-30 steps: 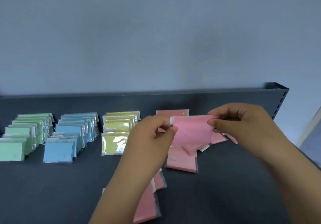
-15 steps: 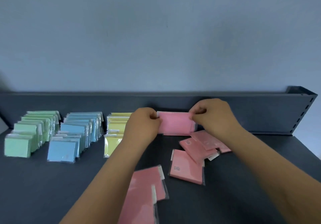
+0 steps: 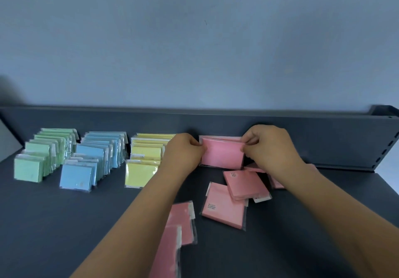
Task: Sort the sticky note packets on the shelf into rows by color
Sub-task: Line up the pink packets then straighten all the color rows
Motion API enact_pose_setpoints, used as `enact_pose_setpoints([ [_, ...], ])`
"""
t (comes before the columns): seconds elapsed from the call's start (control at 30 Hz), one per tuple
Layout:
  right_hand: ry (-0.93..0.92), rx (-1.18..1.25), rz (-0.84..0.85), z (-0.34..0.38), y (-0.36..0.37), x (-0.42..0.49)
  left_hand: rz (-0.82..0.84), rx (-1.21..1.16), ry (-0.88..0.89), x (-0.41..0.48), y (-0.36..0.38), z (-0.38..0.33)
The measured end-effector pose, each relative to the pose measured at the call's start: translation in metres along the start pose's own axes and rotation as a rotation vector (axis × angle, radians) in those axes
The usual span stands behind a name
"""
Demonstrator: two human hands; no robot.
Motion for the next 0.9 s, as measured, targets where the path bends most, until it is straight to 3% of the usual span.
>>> enact_pose_setpoints([
  [0.37, 0.043, -0.063, -0.051, -0.002, -0.004, -0.006, -0.112, 0.281, 0.100, -0.019, -0.009, -0.018],
  [0.7, -0.024, -0.469, 0.230, 0.024, -0.060, -0.045, -0.111, 0.778, 0.459, -0.072, -0.024, -0.038],
  [0.9, -0.156, -0.431, 0.311, 0.016, -0.092, -0.073, -0.073, 0.881, 0.491, -0.106, -0.016, -0.042],
])
Point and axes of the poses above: each hand's wrist, its own x-axis towards the middle knuckle, its own y-axis out of the palm, z = x × y, the point moved 2 cm from there along x, towards the middle knuckle, and after that the axes turned 6 degrees about -y, right-handed, at the moved point
